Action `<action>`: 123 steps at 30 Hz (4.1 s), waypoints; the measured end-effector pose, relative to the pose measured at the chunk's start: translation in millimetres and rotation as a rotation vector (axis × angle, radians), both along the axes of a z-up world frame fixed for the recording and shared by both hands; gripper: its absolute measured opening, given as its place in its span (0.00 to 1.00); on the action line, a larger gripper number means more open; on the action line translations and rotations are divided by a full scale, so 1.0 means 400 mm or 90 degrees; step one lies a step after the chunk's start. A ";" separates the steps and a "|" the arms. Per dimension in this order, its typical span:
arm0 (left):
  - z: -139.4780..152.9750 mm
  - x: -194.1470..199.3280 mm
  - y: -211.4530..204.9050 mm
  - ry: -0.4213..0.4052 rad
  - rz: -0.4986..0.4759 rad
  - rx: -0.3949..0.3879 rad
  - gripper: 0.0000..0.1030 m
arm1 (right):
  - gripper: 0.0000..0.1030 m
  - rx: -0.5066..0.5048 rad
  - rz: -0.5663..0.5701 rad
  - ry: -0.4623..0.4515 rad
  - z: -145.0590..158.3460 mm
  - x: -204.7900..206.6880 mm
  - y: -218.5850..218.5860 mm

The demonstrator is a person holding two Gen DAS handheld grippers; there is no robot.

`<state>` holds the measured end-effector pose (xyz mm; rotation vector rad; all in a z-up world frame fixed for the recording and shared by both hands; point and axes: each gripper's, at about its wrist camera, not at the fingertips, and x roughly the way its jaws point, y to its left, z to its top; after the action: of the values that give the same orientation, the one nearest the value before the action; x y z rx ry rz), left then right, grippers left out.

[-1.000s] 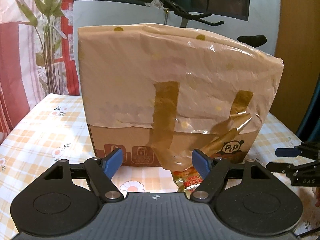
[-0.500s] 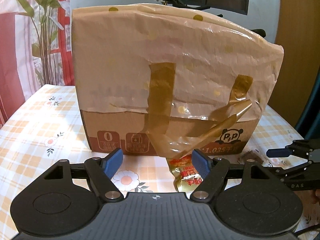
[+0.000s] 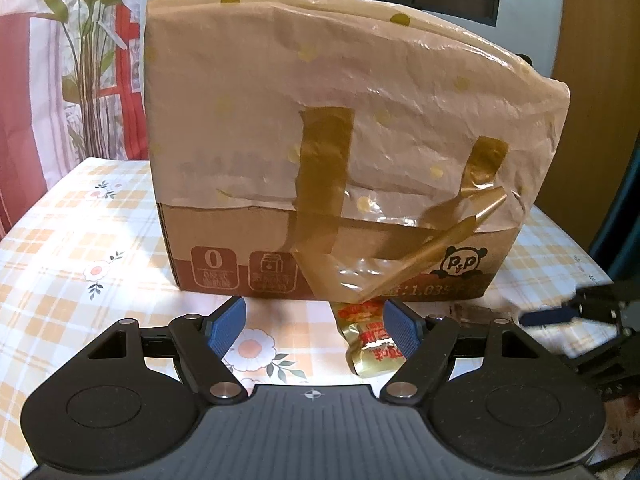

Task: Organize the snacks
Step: 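Lower the left gripper around the gold packet while the right gripper approaches the brown jerky packet, then close the left gripper on the gold packet while the right gripper closes on the jerky packet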

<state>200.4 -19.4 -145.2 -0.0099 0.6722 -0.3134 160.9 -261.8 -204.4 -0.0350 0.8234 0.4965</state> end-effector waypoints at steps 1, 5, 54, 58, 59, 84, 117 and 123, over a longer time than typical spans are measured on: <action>-0.001 -0.002 -0.001 0.001 -0.002 -0.001 0.76 | 0.62 -0.021 0.008 -0.020 0.005 0.002 0.010; -0.004 -0.002 -0.004 0.006 -0.009 -0.004 0.76 | 0.63 -0.072 0.031 -0.066 0.007 0.034 0.028; -0.129 0.056 -0.146 0.071 -0.049 0.064 0.54 | 0.50 -0.028 -0.042 -0.083 -0.042 -0.003 0.059; -0.129 0.040 -0.129 0.073 -0.052 0.062 0.54 | 0.50 -0.028 -0.042 -0.083 -0.042 -0.003 0.059; -0.128 0.034 -0.122 0.073 -0.053 0.060 0.54 | 0.50 -0.029 -0.042 -0.083 -0.042 -0.002 0.060; -0.076 -0.064 -0.077 -0.003 -0.056 0.041 0.54 | 0.50 -0.034 -0.042 -0.088 -0.040 -0.005 0.061; 0.010 -0.127 -0.023 -0.058 -0.030 0.013 0.54 | 0.41 0.017 -0.098 -0.141 0.070 -0.103 0.051; 0.043 -0.143 0.001 -0.092 -0.011 0.014 0.54 | 0.41 0.034 -0.105 -0.172 0.105 -0.120 0.046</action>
<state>143.0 -18.9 -128.0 0.0394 0.5330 -0.3202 112.8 -243.6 -162.6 0.0154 0.5430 0.3481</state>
